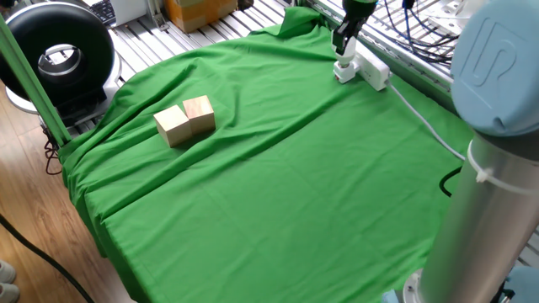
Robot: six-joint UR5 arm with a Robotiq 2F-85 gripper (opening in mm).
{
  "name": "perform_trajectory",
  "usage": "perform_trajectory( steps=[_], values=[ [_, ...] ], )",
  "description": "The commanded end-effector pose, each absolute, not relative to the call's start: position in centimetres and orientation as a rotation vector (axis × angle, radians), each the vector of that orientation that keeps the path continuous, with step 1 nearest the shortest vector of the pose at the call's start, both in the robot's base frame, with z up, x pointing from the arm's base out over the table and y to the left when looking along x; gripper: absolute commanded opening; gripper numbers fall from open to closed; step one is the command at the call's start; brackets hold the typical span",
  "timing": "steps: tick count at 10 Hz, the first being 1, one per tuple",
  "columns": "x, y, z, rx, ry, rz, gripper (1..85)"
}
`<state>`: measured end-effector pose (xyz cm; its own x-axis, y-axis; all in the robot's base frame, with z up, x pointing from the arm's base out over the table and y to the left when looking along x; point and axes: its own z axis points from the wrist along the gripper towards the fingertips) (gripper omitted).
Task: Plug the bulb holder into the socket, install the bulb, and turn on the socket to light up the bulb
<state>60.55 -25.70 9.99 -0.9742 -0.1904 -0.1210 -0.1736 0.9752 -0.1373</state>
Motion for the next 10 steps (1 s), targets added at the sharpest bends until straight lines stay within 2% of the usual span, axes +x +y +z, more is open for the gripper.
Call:
perform_trajectory(
  steps=[1, 7, 9, 10],
  values=[
    [61.40, -25.45, 9.89, -0.278, 2.985, -0.234, 1.0],
    [61.91, -25.75, 9.61, -0.195, 3.000, -0.301, 1.0],
    [61.54, -25.46, 9.98, -0.139, 3.023, -0.352, 5.3],
    [61.62, -25.16, 10.16, -0.127, 3.025, -0.356, 12.0]
  ],
)
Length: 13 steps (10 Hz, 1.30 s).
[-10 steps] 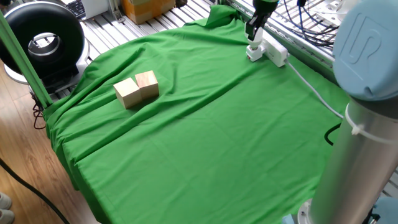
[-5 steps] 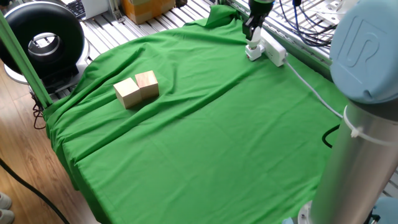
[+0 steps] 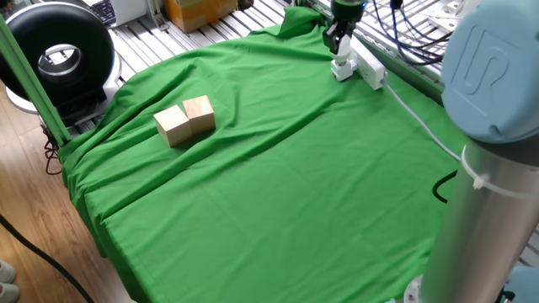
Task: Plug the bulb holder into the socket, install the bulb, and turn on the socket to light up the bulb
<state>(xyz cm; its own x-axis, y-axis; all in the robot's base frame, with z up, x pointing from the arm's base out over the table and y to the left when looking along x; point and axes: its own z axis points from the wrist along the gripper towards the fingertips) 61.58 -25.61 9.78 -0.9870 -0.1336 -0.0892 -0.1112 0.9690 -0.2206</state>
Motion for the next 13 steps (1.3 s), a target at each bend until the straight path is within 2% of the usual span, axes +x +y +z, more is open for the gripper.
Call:
perform_trajectory(
  steps=[1, 2, 6, 7, 8, 9, 10, 11, 13],
  values=[
    [61.8, -25.2, 10.2, -0.153, 3.025, -0.348, 26.0],
    [61.9, -25.4, 10.2, -0.169, 3.027, -0.351, 40.0],
    [61.9, -25.7, 10.3, -0.219, 3.025, -0.370, 53.0],
    [62.2, -25.7, 10.2, -0.234, 3.017, -0.373, 51.7],
    [62.3, -25.8, 10.2, -0.220, 3.016, -0.380, 43.3],
    [62.2, -26.1, 10.2, -0.206, 3.018, -0.393, 28.7],
    [62.0, -26.3, 10.3, -0.199, 3.023, -0.409, 4.7],
    [62.0, -26.5, 10.5, -0.232, 3.022, -0.422, 1.0],
    [61.9, -25.6, 10.4, -0.314, 3.025, -0.368, 1.0]
  ],
)
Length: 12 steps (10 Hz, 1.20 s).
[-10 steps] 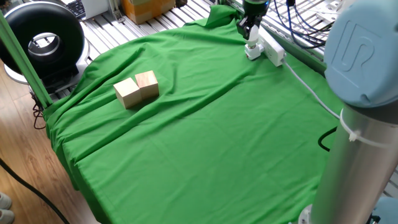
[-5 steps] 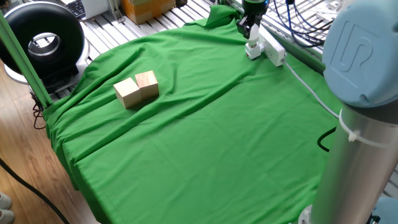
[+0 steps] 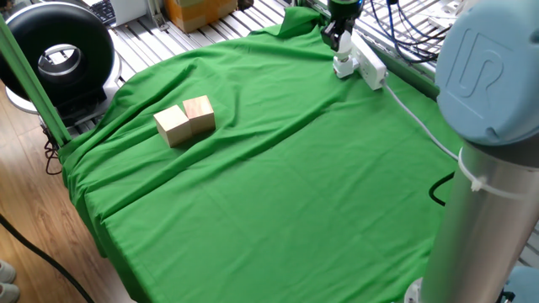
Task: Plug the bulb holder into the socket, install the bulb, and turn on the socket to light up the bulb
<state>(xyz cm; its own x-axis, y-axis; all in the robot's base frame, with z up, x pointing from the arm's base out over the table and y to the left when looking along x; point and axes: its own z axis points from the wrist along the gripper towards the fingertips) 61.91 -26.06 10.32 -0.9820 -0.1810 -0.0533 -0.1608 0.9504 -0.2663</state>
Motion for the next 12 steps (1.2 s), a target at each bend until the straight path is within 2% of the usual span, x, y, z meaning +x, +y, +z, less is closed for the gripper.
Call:
perform_trajectory(
  steps=[1, 4, 9, 12],
  values=[
    [61.8, -25.8, 10.6, -0.416, 3.027, -0.364, 1.0],
    [61.6, -26.6, 11.4, -0.801, 2.977, -0.402, 1.0],
    [61.3, -26.0, 12.4, -1.542, 2.716, -0.245, 1.0],
    [60.5, -24.8, 12.7, -1.762, 2.578, -0.131, 1.0]
  ],
)
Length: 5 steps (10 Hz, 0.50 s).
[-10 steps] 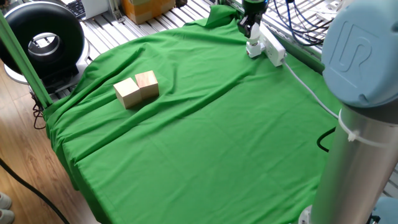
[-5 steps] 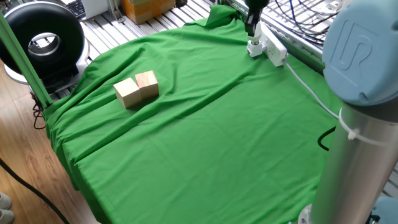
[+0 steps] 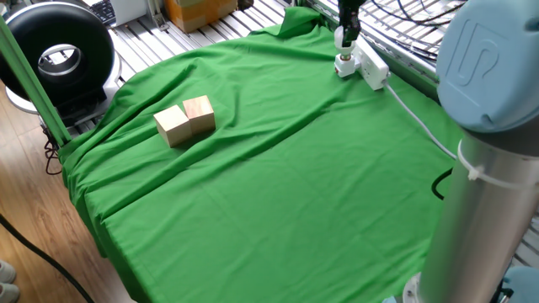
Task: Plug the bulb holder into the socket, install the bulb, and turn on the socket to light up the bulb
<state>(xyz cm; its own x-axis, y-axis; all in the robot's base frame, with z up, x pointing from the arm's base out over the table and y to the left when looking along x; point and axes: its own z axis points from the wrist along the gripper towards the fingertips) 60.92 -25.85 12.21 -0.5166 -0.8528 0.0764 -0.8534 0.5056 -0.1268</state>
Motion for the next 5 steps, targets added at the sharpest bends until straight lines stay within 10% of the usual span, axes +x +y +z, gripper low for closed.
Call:
perform_trajectory(
  steps=[1, 5],
  values=[
    [61.0, -25.5, 12.9, 1.888, -2.520, 0.167, 1.0],
    [60.2, -26.9, 14.2, 2.229, -2.153, 0.246, 1.0]
  ],
)
